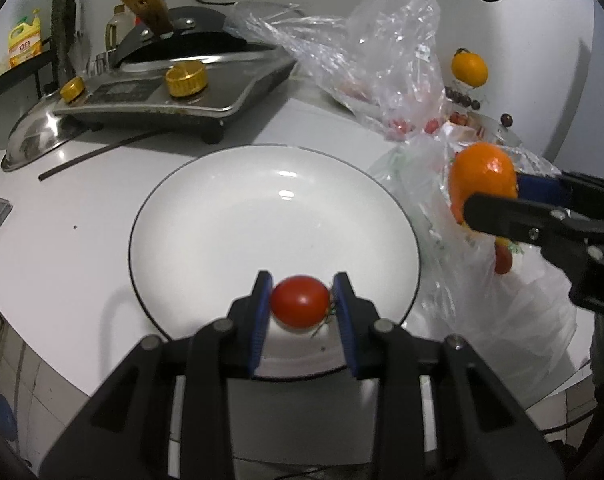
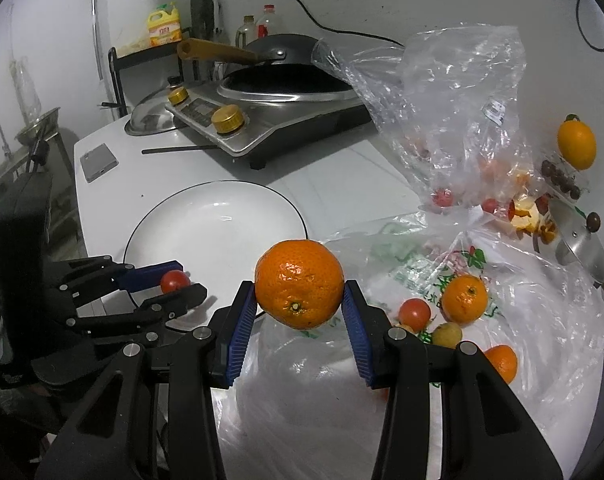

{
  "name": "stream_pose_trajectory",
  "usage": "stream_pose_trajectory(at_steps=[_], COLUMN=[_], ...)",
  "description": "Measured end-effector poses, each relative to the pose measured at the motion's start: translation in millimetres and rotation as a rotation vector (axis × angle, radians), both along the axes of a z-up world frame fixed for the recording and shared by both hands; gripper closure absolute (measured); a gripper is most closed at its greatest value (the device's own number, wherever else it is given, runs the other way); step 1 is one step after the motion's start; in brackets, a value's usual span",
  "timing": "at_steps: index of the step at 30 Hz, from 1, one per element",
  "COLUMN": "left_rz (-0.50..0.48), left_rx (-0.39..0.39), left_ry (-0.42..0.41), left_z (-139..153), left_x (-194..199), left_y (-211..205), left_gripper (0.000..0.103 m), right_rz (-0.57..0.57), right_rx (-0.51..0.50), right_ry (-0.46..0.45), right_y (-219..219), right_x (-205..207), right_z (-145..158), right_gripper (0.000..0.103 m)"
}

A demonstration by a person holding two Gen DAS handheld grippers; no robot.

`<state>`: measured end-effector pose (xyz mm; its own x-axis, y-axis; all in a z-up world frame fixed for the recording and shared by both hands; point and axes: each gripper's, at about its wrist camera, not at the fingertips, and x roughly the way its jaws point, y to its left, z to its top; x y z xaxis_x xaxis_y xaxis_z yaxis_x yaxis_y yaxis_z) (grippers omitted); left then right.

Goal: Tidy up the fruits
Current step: 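Carry the tomato and orange toward the white plate with both grippers, then open the left gripper over the plate while the right gripper releases the orange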

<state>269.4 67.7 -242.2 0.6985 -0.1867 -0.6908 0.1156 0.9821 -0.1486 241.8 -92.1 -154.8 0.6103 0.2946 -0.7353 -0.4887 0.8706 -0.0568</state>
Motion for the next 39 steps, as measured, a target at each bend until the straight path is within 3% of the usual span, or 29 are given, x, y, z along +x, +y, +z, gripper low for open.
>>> stream_pose_trajectory(at_steps=[13,17,39], left_rz=[0.018,0.033,0.097], left_rx=[-0.011,-0.027,-0.055], left_ry=[-0.010,-0.029,-0.056], left_z=[12,18,19], left_x=[-5,-10,-26], left_y=[12,23,59], left_gripper=[0.066,0.049,0.049], right_rz=[0.020,0.029,0.078], right_rx=[-0.019,-0.024,-0.106], right_ry=[0.012,0.022,0.102], right_y=[19,28,68], right_x=[6,9,13], right_z=[-7,-12,-52], right_gripper=[0.057,0.057,0.057])
